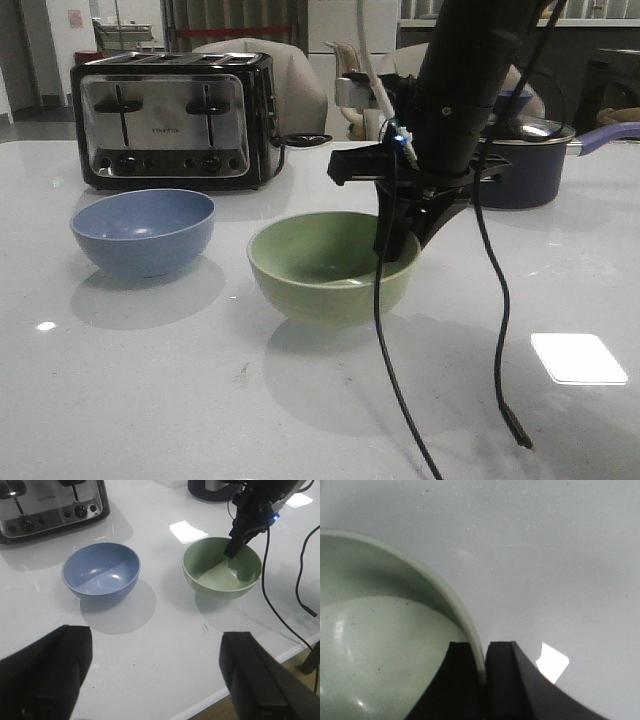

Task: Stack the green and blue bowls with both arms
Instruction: 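Lift the green bowl with the right gripper and set it down centrally, then open the right gripper and raise it away from the green bowl, then lower the left gripper onto the blue bowl rim and grip it, then lift the blue bowl with the left gripper over the green bowl, then lower the blue bowl into the green bowl and open the left gripper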

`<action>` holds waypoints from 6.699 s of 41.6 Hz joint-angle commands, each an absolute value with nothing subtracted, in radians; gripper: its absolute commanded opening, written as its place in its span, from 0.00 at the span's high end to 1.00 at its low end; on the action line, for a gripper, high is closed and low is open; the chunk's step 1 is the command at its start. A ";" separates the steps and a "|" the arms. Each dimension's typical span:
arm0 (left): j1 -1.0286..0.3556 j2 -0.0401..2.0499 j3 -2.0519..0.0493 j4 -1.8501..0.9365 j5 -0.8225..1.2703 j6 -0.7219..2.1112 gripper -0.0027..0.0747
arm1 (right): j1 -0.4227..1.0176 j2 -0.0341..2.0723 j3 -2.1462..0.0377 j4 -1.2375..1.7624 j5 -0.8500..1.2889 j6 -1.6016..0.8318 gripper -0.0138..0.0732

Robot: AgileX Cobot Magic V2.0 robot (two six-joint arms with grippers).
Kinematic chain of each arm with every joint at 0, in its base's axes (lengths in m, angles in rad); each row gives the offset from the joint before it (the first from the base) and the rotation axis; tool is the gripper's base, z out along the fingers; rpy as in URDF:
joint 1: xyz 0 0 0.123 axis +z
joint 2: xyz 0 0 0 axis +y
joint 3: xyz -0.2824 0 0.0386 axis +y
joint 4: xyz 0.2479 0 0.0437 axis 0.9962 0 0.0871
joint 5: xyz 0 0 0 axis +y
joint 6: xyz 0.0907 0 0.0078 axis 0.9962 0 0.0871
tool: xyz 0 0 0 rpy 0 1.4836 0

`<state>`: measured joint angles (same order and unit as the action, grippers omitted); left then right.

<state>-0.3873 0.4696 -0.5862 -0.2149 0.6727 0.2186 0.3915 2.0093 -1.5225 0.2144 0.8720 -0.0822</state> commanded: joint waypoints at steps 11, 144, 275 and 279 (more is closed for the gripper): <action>-0.394 0.482 -0.623 -0.235 0.592 0.222 0.22 | 0.390 1.941 -1.552 0.198 0.853 -0.092 0.26; -0.231 1.456 -1.198 -0.119 0.825 0.177 0.22 | 0.410 0.559 -0.763 0.077 0.933 -0.065 0.26; -0.563 1.842 -1.515 -0.336 0.681 0.223 0.84 | 0.410 0.559 -0.763 0.077 0.933 -0.065 0.26; -0.563 1.874 -1.515 -0.349 0.671 0.223 0.84 | 0.410 0.559 -0.763 0.077 0.933 -0.065 0.26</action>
<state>-0.5551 1.9064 -1.4867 -0.3103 0.7250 0.2200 0.4131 0.5560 -0.7366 0.0833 0.9943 -0.0642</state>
